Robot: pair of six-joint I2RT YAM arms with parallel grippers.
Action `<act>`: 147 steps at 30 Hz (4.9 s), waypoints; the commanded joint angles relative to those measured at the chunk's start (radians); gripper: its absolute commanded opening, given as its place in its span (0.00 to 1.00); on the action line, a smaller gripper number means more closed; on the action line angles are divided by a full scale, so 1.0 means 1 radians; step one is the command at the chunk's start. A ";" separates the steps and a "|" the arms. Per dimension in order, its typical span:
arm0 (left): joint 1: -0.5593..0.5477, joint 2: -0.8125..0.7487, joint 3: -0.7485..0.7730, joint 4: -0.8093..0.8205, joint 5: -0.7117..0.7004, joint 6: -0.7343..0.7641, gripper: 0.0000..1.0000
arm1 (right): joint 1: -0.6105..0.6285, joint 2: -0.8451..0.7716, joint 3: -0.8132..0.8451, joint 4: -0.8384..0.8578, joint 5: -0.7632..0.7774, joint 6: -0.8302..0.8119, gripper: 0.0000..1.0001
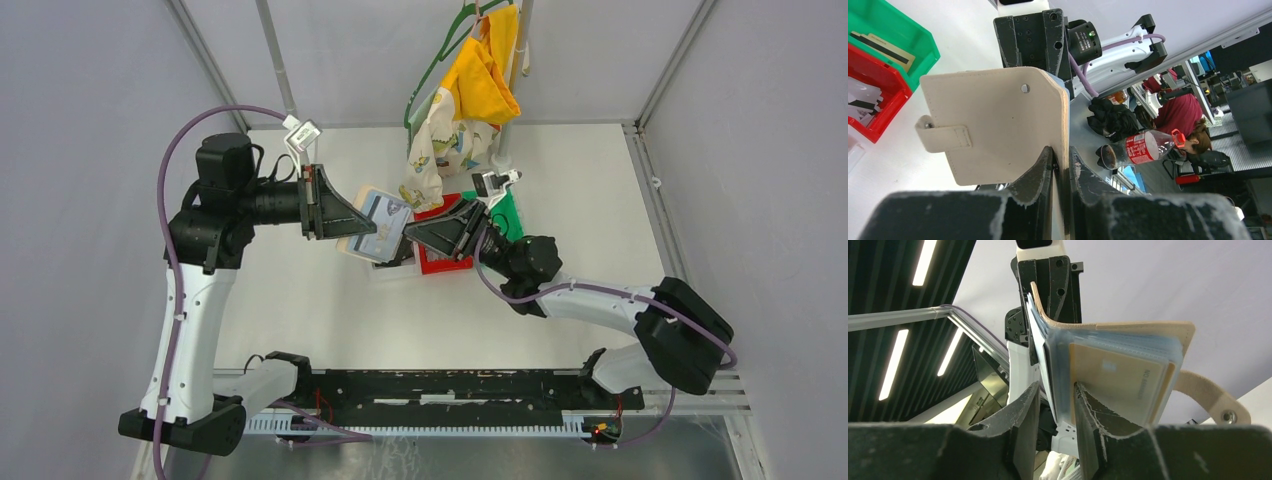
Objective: Take the credit cards out of the card holder
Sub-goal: Remove the credit card from the card holder, then place the credit card in the storage box.
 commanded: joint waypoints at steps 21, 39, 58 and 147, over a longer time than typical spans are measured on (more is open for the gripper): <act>-0.003 0.004 0.073 -0.049 -0.014 0.070 0.02 | 0.004 0.073 0.066 0.180 -0.024 0.097 0.00; -0.003 -0.003 0.116 -0.003 0.000 0.011 0.02 | 0.003 0.029 -0.053 0.268 0.034 0.088 0.00; -0.003 -0.012 0.139 -0.047 -0.053 0.109 0.02 | -0.142 -0.159 -0.174 0.034 -0.107 -0.004 0.00; -0.003 0.016 0.133 -0.517 -0.094 0.770 0.02 | -0.127 -0.305 0.266 -1.097 -0.427 -1.062 0.98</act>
